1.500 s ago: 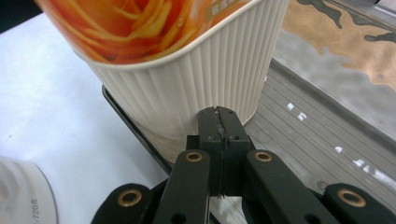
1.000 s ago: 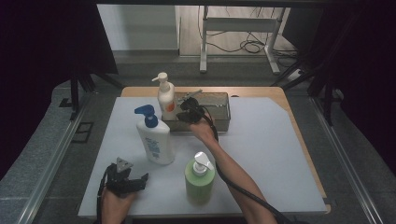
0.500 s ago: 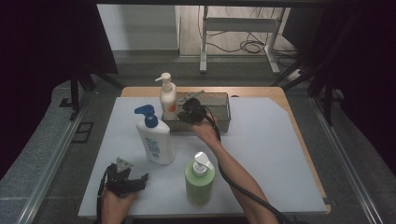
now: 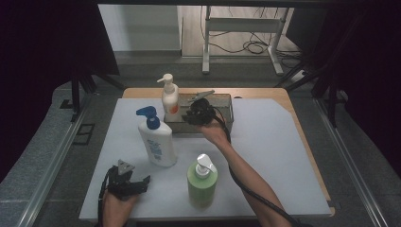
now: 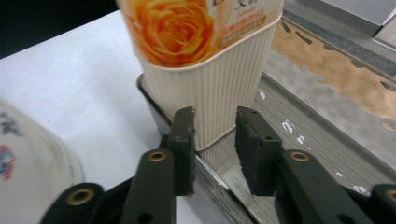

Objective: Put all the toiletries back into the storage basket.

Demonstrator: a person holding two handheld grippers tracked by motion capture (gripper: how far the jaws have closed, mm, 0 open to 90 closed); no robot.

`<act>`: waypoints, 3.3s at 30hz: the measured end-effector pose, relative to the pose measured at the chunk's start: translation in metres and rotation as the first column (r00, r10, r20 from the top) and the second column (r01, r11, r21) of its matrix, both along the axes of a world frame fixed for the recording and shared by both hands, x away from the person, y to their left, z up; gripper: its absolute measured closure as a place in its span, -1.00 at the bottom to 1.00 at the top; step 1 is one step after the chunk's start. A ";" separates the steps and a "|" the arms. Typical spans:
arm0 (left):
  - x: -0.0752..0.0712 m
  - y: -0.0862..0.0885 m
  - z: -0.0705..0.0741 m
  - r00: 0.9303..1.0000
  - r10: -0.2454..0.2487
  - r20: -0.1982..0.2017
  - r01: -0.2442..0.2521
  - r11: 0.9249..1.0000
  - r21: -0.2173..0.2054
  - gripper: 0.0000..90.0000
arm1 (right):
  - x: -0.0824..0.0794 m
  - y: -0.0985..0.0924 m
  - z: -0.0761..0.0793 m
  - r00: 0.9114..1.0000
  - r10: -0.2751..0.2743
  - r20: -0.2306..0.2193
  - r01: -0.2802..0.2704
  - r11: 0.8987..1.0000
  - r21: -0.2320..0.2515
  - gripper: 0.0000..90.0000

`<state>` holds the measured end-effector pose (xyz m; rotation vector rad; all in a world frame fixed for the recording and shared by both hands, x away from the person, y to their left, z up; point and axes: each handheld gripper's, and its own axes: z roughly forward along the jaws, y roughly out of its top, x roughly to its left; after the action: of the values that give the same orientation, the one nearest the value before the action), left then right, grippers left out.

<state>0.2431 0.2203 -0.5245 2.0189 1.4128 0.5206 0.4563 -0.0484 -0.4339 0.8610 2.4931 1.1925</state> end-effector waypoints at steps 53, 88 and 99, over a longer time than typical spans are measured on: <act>0.000 0.000 0.000 1.000 -0.003 0.001 0.003 1.000 0.003 -0.74 | -0.069 -0.086 0.002 0.994 0.112 0.003 -0.112 0.992 -0.050 -0.93; -0.001 0.000 0.000 1.000 -0.003 0.002 0.003 1.000 0.004 -0.74 | -0.134 -0.155 -0.018 0.987 0.157 -0.023 -0.156 0.988 0.013 -1.00; -0.001 0.000 0.000 1.000 -0.001 0.003 0.001 1.000 0.002 -0.74 | -0.162 -0.163 -0.023 0.987 0.160 -0.020 -0.160 0.987 0.027 -1.00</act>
<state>0.2425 0.2202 -0.5246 2.0197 1.4098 0.5245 0.2945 -0.2111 -0.4570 0.6941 2.6129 1.2727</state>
